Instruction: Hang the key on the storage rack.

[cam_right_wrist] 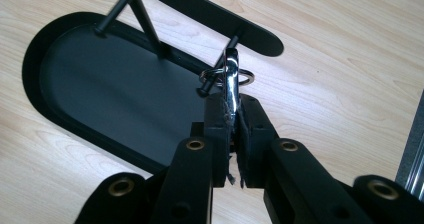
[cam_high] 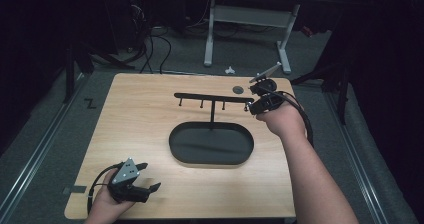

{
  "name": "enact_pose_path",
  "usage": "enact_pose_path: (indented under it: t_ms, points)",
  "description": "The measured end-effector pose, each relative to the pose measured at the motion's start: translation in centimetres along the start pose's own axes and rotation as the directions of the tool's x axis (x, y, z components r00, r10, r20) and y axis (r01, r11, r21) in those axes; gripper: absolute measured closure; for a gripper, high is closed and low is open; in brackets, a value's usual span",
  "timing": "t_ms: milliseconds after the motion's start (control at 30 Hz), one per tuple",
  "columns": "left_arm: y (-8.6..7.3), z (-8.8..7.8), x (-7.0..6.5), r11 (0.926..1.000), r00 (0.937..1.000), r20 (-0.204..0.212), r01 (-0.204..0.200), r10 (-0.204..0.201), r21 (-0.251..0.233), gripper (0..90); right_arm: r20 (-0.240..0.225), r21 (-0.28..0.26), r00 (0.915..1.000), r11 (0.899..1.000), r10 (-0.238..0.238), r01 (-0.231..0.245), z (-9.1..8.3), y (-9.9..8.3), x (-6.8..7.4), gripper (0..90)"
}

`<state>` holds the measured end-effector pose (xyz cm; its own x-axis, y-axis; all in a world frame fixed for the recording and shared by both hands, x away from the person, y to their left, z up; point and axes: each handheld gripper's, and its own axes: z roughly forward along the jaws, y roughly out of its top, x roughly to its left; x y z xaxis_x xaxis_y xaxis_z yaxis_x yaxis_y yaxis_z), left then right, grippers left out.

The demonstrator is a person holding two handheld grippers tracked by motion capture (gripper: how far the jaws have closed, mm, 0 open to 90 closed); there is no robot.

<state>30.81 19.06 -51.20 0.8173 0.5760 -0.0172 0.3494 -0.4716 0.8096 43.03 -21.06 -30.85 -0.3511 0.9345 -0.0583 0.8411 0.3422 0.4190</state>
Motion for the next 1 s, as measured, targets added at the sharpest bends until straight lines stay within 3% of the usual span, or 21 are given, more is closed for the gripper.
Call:
enact_pose_path:
  t_ms: [233,1000]
  points:
    - [0.0,0.1,-0.1,1.0000,1.0000,0.002,-0.003,0.003,0.005,17.4,0.001,0.005,0.9999,1.000,0.016,-0.016,0.8,-0.2,-0.7,84.0]
    - [0.1,0.4,-0.3,0.9997,0.9999,0.011,-0.013,0.013,0.019,17.5,-0.011,0.008,0.9998,1.000,0.019,-0.019,1.8,-1.7,-0.5,77.4]
